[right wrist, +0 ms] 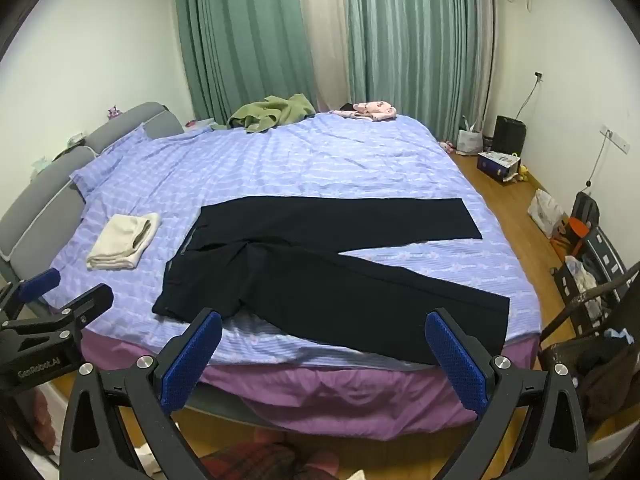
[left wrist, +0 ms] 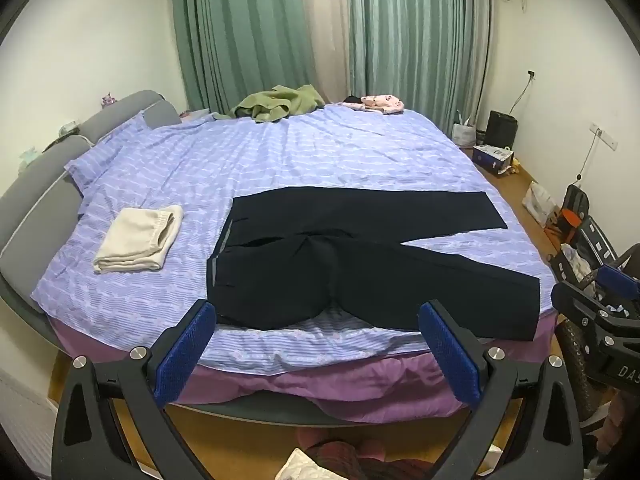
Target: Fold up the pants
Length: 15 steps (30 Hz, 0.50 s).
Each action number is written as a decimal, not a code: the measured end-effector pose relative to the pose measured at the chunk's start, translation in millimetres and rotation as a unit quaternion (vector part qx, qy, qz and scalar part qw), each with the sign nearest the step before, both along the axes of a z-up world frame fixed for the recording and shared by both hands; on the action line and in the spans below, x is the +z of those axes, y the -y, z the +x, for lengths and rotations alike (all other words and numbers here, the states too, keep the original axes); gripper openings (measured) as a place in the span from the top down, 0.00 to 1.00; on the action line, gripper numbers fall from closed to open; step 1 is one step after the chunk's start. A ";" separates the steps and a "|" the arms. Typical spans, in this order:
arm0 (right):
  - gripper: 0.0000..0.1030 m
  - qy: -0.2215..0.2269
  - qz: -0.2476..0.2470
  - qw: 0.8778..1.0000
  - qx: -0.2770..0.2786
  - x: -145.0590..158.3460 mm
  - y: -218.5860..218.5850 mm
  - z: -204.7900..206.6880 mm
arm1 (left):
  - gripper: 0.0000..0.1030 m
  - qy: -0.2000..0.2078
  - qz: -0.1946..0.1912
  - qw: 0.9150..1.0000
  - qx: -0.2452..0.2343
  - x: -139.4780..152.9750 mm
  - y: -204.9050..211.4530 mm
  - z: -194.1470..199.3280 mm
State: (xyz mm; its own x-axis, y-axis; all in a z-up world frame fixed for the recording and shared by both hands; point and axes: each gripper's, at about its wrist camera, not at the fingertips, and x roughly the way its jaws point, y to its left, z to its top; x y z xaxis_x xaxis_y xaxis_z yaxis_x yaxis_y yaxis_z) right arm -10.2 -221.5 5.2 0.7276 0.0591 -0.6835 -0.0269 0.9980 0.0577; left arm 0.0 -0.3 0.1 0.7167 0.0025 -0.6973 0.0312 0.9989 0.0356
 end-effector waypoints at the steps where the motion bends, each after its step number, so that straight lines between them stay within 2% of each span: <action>1: 0.00 0.002 -0.002 1.000 0.000 0.0 -0.1 -0.3 | 0.00 -0.001 0.000 1.000 0.001 -0.2 0.0 0.3; 15: 0.00 0.003 0.000 1.000 0.003 -1.6 0.8 -0.6 | 0.00 0.018 -0.003 1.000 0.009 10.1 -4.8 -1.7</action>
